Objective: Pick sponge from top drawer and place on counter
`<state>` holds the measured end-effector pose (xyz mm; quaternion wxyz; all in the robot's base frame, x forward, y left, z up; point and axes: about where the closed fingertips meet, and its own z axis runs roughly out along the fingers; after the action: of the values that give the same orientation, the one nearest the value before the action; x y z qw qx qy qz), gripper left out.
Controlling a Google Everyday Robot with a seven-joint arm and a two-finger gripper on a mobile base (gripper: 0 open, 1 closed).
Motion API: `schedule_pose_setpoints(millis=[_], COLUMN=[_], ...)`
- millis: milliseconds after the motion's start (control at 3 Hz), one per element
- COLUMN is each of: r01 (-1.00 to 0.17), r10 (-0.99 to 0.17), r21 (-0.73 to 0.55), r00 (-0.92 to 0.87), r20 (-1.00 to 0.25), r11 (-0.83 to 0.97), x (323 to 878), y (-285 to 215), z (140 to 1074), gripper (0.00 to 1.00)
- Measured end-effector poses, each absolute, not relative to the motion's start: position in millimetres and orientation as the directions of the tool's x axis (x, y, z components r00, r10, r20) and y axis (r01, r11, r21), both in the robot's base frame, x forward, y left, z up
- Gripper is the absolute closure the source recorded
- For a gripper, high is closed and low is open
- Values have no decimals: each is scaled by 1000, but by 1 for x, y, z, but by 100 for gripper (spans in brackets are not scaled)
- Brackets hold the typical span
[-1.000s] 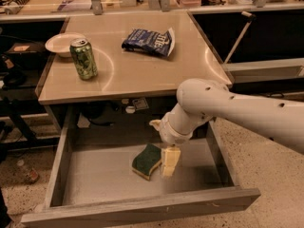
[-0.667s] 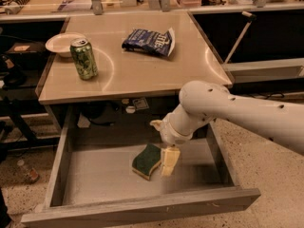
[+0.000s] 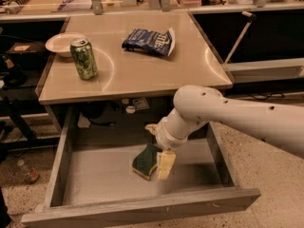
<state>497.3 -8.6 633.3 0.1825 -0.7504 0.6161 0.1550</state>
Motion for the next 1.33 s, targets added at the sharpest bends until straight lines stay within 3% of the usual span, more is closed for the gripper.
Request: schedule_pose_setpoints(millis=[1000,1333], r01=[-976,-976], r10=[-860,-860], r21=[-38,-38], r00=[208,208], r20=[-466,-466], r11=[-215,-215], x=[492,492], y=[8,8], z=[586,586], gripper=[0,18])
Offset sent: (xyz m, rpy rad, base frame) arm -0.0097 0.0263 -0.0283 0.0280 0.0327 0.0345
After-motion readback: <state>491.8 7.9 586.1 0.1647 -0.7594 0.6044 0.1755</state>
